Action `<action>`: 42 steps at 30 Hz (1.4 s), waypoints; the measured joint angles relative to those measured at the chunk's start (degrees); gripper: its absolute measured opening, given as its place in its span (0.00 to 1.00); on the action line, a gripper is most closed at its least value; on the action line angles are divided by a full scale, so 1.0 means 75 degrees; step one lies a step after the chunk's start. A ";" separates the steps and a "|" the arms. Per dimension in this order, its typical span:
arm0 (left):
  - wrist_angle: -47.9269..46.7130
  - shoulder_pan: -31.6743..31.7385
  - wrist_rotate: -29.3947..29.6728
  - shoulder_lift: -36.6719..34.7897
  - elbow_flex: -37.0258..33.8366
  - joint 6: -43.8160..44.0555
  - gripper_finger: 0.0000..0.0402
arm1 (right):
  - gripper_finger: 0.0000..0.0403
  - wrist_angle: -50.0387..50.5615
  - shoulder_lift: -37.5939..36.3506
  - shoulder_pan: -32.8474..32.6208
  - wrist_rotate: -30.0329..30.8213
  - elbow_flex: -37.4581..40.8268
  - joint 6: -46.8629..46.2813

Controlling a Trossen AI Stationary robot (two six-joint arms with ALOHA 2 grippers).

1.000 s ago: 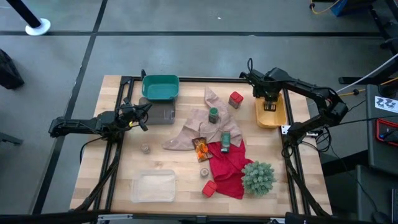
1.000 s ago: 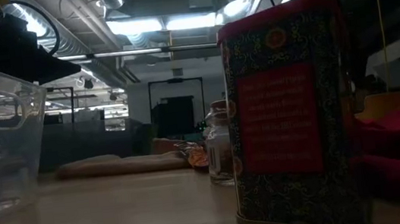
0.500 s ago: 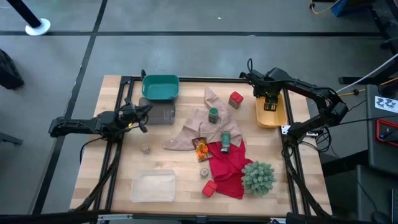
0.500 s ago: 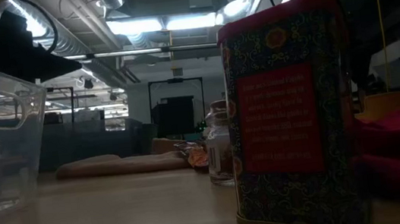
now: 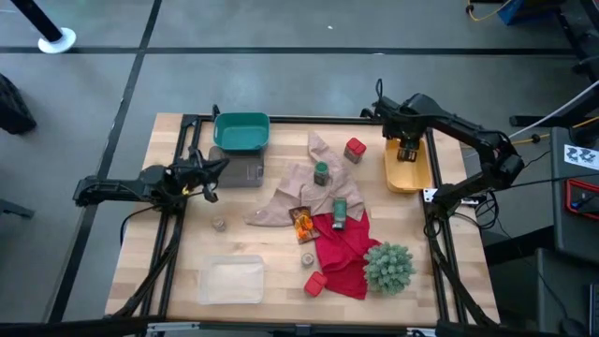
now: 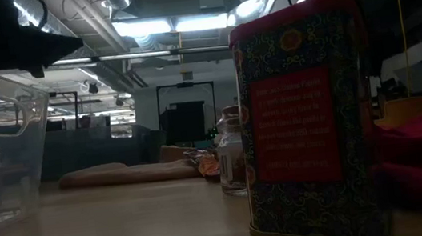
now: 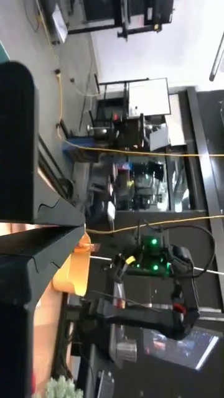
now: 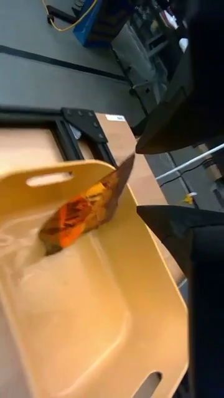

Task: Sort spices by type
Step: Put the orange seasoning bag into the yellow bin

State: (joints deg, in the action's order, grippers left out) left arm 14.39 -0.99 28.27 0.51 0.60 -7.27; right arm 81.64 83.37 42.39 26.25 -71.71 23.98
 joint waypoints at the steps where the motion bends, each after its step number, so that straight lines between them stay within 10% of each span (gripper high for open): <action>1: 0.0001 0.0000 0.0000 0.0000 0.0000 0.0058 0.02 | 0.35 -0.0016 0.0000 0.0000 -0.0046 -0.0103 -0.0002; 14: 0.1166 -0.0018 -0.0791 0.1273 0.0000 0.1856 0.33 | 0.35 -0.0010 -0.0003 -0.0006 -0.0667 -0.1379 0.0030; 42: 0.1696 -0.0020 -0.2892 0.9968 0.3744 0.3926 0.35 | 0.35 -0.0328 -0.0009 -0.0006 -0.4835 -0.1995 -0.0622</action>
State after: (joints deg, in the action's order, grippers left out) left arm 27.11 -1.15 6.58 75.28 28.68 22.18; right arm 79.18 83.31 42.35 -10.01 -86.67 19.32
